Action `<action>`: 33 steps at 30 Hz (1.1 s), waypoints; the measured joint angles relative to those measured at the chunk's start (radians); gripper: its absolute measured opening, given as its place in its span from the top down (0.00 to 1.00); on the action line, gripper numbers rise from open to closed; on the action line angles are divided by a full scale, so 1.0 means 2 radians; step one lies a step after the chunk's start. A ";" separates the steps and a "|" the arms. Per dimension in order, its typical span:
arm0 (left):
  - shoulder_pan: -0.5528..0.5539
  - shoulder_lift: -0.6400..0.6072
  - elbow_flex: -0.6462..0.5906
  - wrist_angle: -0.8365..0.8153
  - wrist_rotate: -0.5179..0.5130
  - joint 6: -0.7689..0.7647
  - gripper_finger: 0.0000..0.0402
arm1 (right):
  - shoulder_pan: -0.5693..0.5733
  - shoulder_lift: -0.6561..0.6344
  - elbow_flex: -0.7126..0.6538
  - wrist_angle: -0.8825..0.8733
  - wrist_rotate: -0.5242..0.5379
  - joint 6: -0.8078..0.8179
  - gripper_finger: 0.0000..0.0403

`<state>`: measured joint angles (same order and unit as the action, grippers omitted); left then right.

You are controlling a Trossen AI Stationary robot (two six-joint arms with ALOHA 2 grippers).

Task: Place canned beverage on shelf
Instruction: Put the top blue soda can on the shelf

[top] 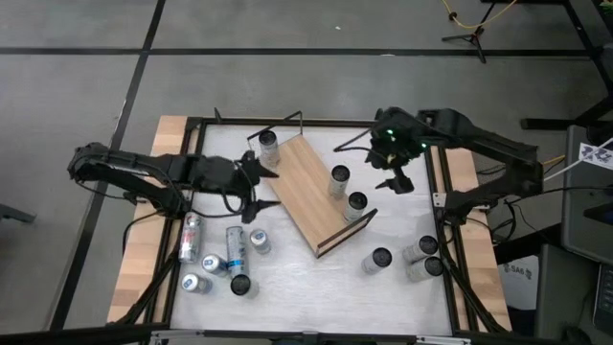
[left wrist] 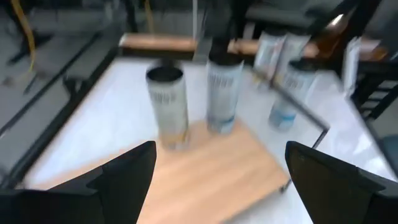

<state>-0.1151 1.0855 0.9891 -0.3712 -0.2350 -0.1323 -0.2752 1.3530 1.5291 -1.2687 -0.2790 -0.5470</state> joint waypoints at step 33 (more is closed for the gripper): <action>-0.183 0.125 0.031 -0.181 -0.036 -0.314 0.13 | 0.000 -0.175 -0.232 0.175 0.012 0.066 0.06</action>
<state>-0.4816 1.3363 1.0515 -0.7334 -0.3069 -0.7599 -0.2752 1.0023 1.0641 -0.9192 -0.2543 -0.4145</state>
